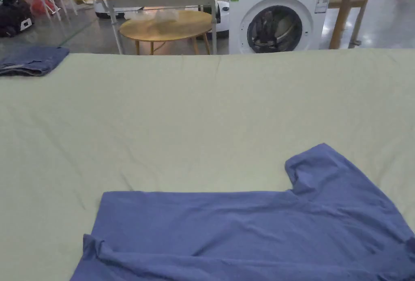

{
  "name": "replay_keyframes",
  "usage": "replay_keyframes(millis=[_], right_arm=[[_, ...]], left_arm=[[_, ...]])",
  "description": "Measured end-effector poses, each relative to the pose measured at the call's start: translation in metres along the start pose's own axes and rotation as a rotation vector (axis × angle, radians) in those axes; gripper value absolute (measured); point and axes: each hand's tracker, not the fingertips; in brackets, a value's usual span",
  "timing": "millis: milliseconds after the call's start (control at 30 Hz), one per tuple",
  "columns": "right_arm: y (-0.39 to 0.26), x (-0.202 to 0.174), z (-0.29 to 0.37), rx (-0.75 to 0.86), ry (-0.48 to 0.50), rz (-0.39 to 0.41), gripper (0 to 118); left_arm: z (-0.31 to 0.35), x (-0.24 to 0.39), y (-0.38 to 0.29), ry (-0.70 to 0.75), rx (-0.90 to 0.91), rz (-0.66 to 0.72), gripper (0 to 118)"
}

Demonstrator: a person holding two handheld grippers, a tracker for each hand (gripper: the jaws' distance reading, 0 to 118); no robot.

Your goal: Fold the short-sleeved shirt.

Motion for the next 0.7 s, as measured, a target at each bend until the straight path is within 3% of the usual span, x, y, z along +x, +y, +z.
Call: replay_keyframes(millis=[33, 100, 200, 267, 467, 533, 567, 600, 633, 700], right_arm=[[-0.006, 0.001, 0.000, -0.001, 0.008, -0.003, 48], [-0.016, 0.003, -0.005, -0.003, 0.004, -0.007, 55], [-0.015, 0.007, 0.000, 0.019, -0.016, -0.037, 55], [-0.009, 0.008, 0.015, 0.096, 0.045, -0.075, 55], [0.039, -0.022, 0.048, 0.266, 0.137, 0.029, 55], [0.051, -0.033, 0.055, 0.295, 0.194, 0.049, 46], [0.055, -0.037, 0.054, 0.308, 0.209, 0.062, 31], [0.058, -0.042, 0.056, 0.317, 0.217, 0.075, 4], [0.060, -0.048, 0.057, 0.327, 0.227, 0.090, 0], [0.060, -0.053, 0.051, 0.332, 0.232, 0.117, 0]], left_arm=[[0.000, -0.002, -0.005, -0.010, 0.011, 0.000, 54], [-0.005, -0.005, -0.010, 0.002, -0.007, 0.011, 54], [0.000, 0.000, -0.008, 0.018, 0.013, 0.012, 54], [0.010, 0.008, -0.001, 0.005, 0.072, 0.004, 54], [0.038, 0.051, 0.041, -0.080, 0.277, -0.049, 54], [0.050, 0.069, 0.052, -0.093, 0.363, -0.087, 50], [0.055, 0.078, 0.056, -0.098, 0.408, -0.117, 37], [0.058, 0.087, 0.060, -0.111, 0.427, -0.132, 6], [0.062, 0.093, 0.063, -0.127, 0.451, -0.140, 0], [0.062, 0.101, 0.068, -0.128, 0.448, -0.137, 0]])
